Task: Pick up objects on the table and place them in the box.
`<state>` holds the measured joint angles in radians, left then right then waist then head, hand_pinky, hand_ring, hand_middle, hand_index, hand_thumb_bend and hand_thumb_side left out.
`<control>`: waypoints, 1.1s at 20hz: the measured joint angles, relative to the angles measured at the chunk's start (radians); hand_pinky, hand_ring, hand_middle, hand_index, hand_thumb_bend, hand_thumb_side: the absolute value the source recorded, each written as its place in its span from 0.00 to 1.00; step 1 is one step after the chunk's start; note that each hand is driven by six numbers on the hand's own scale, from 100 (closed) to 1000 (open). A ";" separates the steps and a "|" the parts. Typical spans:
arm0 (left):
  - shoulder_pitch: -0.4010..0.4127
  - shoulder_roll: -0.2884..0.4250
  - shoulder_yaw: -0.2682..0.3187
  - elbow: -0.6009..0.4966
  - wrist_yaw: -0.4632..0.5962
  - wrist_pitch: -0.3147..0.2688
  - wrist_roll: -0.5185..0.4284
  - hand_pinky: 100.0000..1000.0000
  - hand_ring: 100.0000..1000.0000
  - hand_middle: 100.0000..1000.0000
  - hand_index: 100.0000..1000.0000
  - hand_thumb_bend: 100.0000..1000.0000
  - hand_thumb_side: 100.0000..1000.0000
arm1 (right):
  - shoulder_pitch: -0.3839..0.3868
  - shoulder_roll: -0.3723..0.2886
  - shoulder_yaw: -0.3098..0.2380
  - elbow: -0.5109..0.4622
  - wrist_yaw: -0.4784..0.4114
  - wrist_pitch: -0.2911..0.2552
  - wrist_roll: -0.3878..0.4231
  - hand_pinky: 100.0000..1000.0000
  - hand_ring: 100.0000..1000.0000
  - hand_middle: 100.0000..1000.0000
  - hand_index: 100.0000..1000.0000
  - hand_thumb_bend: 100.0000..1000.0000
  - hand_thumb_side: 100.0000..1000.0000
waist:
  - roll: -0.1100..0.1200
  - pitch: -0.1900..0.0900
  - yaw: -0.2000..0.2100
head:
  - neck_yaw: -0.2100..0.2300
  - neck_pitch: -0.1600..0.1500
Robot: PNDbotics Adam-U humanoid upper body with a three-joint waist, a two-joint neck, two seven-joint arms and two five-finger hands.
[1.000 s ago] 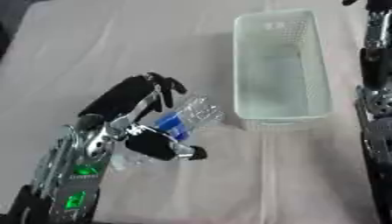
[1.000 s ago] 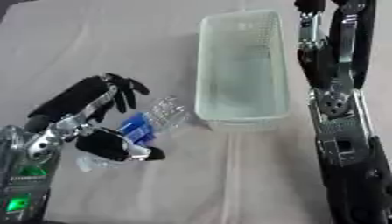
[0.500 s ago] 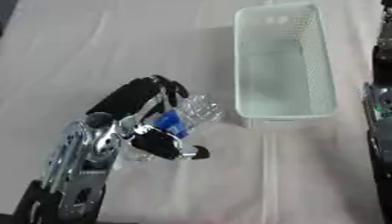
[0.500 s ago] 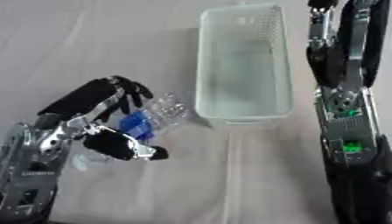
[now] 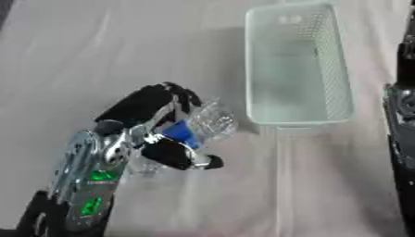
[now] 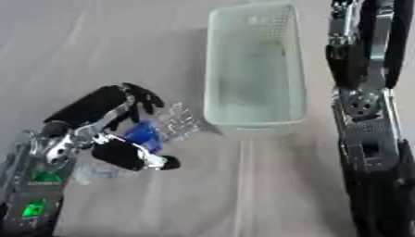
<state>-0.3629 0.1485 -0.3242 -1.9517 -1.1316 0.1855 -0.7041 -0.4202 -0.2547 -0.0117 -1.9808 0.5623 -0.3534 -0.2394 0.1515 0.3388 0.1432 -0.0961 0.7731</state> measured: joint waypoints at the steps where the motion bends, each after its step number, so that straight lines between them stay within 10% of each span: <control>1: -0.004 0.005 0.002 -0.001 -0.018 -0.002 0.001 0.24 0.54 0.57 0.79 0.76 0.47 | 0.000 0.000 0.000 0.000 -0.001 0.000 0.000 0.33 0.62 0.81 0.86 0.07 0.93 | 0.000 0.000 0.001 | 0.000 0.000; 6: -0.031 0.052 0.013 -0.023 -0.103 -0.020 0.012 0.28 0.57 0.64 0.80 0.82 0.44 | 0.000 0.000 0.000 0.000 -0.005 0.000 0.000 0.33 0.62 0.81 0.86 0.07 0.93 | 0.000 0.000 0.001 | 0.000 0.000; 7: -0.037 0.068 0.012 -0.025 -0.111 -0.027 0.014 0.28 0.57 0.64 0.80 0.82 0.56 | 0.000 0.000 0.000 0.000 -0.006 0.000 0.000 0.33 0.62 0.81 0.86 0.06 0.93 | -0.001 0.000 0.001 | 0.000 0.000; 10: -0.049 0.130 0.007 -0.026 -0.138 -0.052 0.017 0.33 0.62 0.67 0.81 0.92 0.35 | 0.000 0.000 0.000 0.000 -0.007 0.000 0.000 0.33 0.62 0.81 0.86 0.06 0.93 | -0.001 0.000 0.001 | 0.001 0.000; 22: -0.040 0.182 -0.004 -0.031 -0.196 -0.084 -0.004 0.32 0.60 0.67 0.81 0.93 0.38 | 0.000 0.001 0.000 0.000 -0.007 0.000 0.000 0.33 0.62 0.80 0.86 0.06 0.93 | -0.005 0.000 0.000 | 0.001 0.000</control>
<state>-0.4032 0.3303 -0.3278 -1.9824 -1.3274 0.1010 -0.7086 -0.4201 -0.2540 -0.0120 -1.9810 0.5554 -0.3538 -0.2399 0.1464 0.3387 0.1430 -0.0952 0.7732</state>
